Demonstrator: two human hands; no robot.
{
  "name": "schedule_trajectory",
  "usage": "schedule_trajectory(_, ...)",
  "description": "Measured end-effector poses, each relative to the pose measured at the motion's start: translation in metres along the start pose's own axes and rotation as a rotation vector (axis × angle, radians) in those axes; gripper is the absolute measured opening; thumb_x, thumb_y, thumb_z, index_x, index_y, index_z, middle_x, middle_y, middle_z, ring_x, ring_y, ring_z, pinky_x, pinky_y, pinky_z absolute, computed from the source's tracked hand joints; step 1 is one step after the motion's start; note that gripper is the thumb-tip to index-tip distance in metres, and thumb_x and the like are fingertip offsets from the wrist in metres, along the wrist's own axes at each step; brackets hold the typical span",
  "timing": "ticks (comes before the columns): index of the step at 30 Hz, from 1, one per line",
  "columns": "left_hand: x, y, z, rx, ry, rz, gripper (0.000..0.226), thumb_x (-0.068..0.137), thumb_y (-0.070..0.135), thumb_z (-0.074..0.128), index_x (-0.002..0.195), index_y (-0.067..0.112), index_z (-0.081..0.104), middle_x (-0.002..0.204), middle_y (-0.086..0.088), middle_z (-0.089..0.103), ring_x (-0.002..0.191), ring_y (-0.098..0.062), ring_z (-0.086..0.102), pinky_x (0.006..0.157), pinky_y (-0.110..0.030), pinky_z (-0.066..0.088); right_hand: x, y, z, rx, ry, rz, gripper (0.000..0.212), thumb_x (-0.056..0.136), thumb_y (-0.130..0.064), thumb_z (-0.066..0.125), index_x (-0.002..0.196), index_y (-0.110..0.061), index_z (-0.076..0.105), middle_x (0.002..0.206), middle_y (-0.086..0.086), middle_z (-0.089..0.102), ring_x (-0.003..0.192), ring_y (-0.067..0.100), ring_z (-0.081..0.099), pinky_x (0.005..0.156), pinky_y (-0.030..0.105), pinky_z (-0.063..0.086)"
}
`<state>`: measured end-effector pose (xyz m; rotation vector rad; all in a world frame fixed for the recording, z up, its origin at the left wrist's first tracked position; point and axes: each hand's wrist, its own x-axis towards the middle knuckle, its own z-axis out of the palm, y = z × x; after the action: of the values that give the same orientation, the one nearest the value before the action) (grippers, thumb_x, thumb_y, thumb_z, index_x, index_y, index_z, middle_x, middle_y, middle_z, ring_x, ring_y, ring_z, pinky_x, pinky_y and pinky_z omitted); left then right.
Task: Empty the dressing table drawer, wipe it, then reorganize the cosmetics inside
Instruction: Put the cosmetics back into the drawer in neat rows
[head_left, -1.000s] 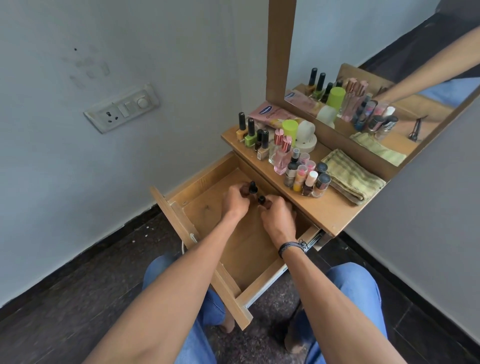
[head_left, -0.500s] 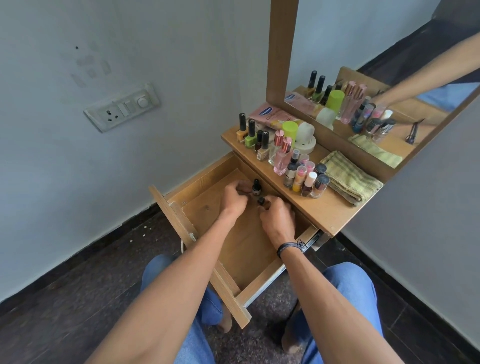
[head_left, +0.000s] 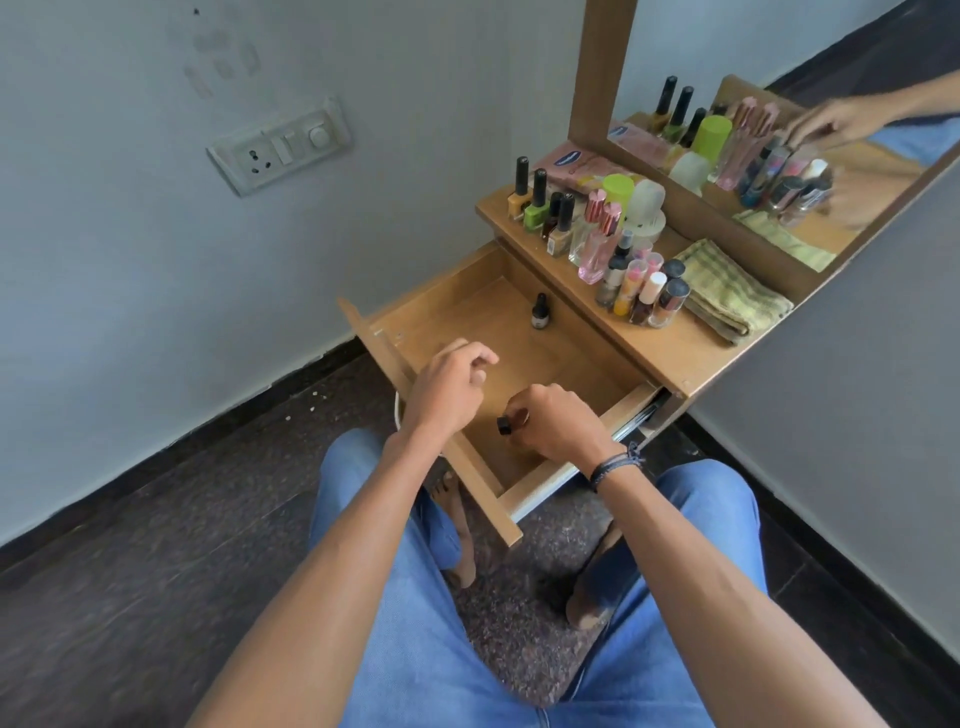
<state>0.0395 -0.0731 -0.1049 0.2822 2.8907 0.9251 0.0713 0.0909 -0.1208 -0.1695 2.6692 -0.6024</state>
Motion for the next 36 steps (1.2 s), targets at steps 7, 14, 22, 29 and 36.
schedule_trajectory(7,-0.007,0.003,0.005,0.129,0.09,0.003,0.03,0.098,0.005,0.051,0.112,0.027,0.066,0.12,0.013,0.063,0.083,-0.007,0.052,0.051,-0.021,0.032,-0.004,-0.008,-0.001,-0.12,-0.221,-0.137,0.034,0.085,-0.008,0.069,0.108,-0.032,0.076,0.103,-0.006,0.074,0.086,0.017,0.066,0.083,0.031,0.058)
schedule_trajectory(14,-0.005,0.002,0.002,0.082,0.122,-0.014,0.029,0.096,0.003,0.051,0.111,0.022,0.066,0.118,0.008,0.063,0.085,-0.009,0.059,0.053,-0.02,0.036,-0.006,-0.019,-0.007,-0.158,-0.346,-0.181,0.045,0.08,0.003,0.055,0.104,-0.026,0.08,0.101,-0.007,0.077,0.093,0.018,0.069,0.085,0.03,0.059)
schedule_trajectory(22,-0.004,0.002,0.002,0.107,0.134,-0.022,0.029,0.094,0.002,0.051,0.109,0.022,0.066,0.118,0.008,0.063,0.083,-0.01,0.059,0.059,-0.027,0.047,0.0,-0.01,-0.01,-0.187,-0.462,-0.189,0.029,0.092,-0.001,0.052,0.107,-0.001,0.077,0.106,0.0,0.078,0.1,0.022,0.072,0.092,0.04,0.058)
schedule_trajectory(29,0.0,0.0,0.006,0.126,0.117,-0.019,0.029,0.094,0.002,0.051,0.109,0.023,0.065,0.121,0.008,0.063,0.08,-0.011,0.059,0.053,-0.023,0.039,-0.008,-0.007,-0.016,-0.076,-0.389,-0.177,0.037,0.094,-0.001,0.053,0.116,-0.018,0.077,0.117,-0.006,0.074,0.104,0.013,0.066,0.099,0.03,0.053)
schedule_trajectory(36,0.0,-0.001,0.007,0.156,0.095,-0.029,0.028,0.095,0.004,0.054,0.109,0.025,0.066,0.12,0.009,0.063,0.076,-0.01,0.061,0.053,-0.025,0.041,-0.026,0.024,-0.041,0.186,0.249,-0.098,0.027,0.092,-0.009,0.059,0.101,-0.026,0.078,0.108,-0.008,0.072,0.091,0.012,0.068,0.084,0.038,0.06)
